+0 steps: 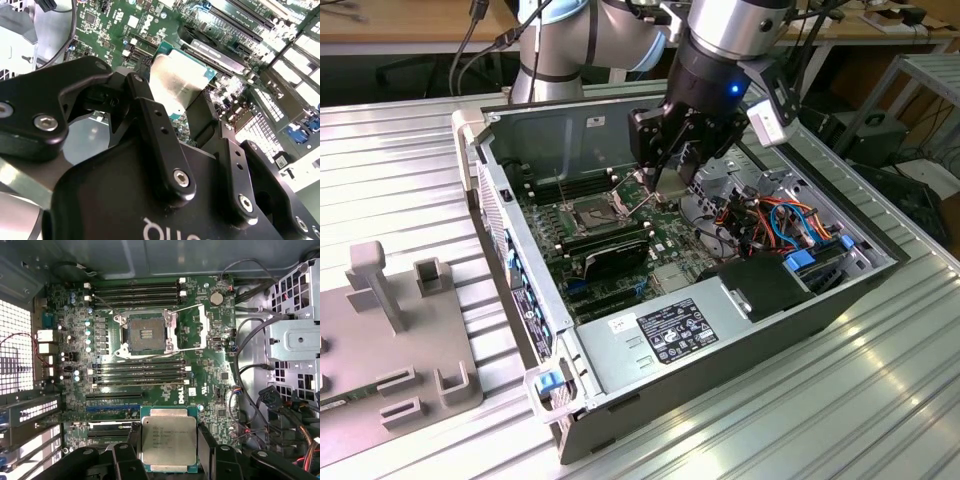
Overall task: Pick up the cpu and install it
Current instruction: 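Pick up the cpu and move it towards the insertion slot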
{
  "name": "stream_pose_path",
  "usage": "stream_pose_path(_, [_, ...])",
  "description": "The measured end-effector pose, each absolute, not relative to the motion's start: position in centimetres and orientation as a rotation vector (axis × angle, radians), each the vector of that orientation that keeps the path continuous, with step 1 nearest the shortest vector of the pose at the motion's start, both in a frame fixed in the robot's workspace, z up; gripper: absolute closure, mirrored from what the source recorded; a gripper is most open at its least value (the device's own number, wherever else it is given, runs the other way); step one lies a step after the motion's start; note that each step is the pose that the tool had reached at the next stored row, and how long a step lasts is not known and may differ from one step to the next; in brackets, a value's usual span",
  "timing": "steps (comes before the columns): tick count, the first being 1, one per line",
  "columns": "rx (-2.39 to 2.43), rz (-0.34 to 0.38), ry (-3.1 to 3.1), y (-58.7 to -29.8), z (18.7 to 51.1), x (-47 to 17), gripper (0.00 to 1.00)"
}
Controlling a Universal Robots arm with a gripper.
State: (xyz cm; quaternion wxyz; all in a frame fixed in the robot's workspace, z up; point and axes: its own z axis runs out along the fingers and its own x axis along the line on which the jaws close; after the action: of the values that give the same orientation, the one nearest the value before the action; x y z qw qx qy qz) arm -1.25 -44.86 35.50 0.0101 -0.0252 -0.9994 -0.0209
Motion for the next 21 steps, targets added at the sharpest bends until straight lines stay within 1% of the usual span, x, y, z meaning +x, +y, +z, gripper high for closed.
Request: stream_pose_path(21, [-0.078, -0.085, -3.119, -44.2, 34.0, -1.3, 0.46])
